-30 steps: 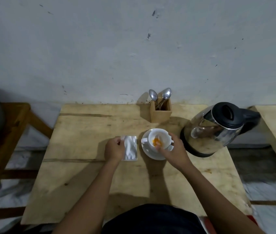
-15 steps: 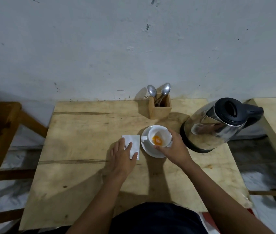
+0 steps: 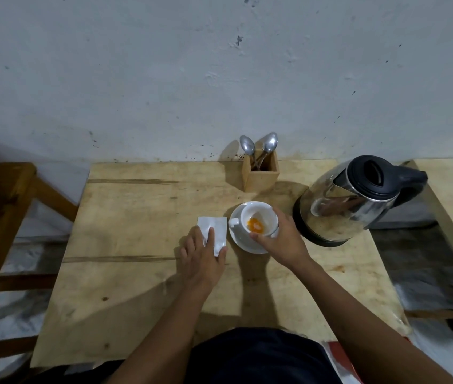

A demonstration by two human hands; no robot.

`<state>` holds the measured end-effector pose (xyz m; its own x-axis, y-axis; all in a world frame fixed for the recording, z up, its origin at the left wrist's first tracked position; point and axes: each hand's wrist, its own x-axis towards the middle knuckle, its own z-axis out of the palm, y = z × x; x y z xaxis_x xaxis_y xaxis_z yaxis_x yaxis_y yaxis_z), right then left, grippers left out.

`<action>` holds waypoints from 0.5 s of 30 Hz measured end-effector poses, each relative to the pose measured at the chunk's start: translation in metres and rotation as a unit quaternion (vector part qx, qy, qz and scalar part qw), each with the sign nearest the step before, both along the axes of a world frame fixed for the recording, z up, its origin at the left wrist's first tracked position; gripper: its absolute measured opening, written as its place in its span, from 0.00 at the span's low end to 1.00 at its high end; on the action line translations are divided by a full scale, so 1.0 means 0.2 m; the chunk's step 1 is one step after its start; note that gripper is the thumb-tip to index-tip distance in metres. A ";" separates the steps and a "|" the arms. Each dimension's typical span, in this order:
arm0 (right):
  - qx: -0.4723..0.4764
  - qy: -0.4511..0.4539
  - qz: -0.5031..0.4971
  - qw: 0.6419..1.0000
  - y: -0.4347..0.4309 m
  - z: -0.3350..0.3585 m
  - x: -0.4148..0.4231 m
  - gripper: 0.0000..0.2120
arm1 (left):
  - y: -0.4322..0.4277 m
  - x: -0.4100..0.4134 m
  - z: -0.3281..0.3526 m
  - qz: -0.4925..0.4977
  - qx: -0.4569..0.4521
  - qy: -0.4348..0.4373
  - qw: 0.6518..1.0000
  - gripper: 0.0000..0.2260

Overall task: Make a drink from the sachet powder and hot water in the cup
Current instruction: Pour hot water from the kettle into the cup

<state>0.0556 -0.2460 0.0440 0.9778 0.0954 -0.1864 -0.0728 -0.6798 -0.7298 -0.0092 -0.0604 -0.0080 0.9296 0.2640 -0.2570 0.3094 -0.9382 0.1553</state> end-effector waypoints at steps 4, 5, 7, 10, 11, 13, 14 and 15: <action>-0.011 0.010 -0.004 1.000 0.01 0.02 0.00 0.36 | -0.05 0.01 0.01 0.036 -0.021 0.018 0.999 0.28; -0.011 0.011 -0.003 1.000 0.01 0.02 -0.01 0.36 | -0.06 0.02 0.01 0.038 -0.027 0.024 0.999 0.28; -0.020 0.011 0.000 1.000 0.02 0.04 -0.01 0.35 | -0.06 0.03 0.04 0.039 -0.029 0.040 0.998 0.28; -0.030 0.017 0.001 0.999 0.00 0.08 -0.02 0.32 | -0.05 0.05 0.09 0.068 -0.046 0.045 0.996 0.27; -0.036 0.014 0.006 0.999 -0.01 0.11 -0.02 0.30 | -0.05 0.06 0.12 0.079 -0.066 0.026 0.994 0.26; -0.049 -0.020 0.025 0.998 -0.04 0.18 -0.04 0.26 | -0.06 0.08 0.16 0.075 -0.112 -0.048 0.990 0.23; -0.054 -0.046 0.038 0.997 -0.06 0.24 -0.04 0.24 | -0.07 0.11 0.18 0.061 -0.133 -0.087 0.986 0.21; -0.052 -0.070 0.047 0.995 -0.07 0.30 -0.05 0.22 | -0.09 0.13 0.21 0.045 -0.153 -0.116 0.980 0.19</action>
<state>0.0451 -0.2610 0.1048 0.9827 0.1742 -0.0626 0.0914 -0.7506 -0.6544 0.0165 -0.0780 0.0346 0.9491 0.2908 -0.1213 0.3113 -0.8069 0.5019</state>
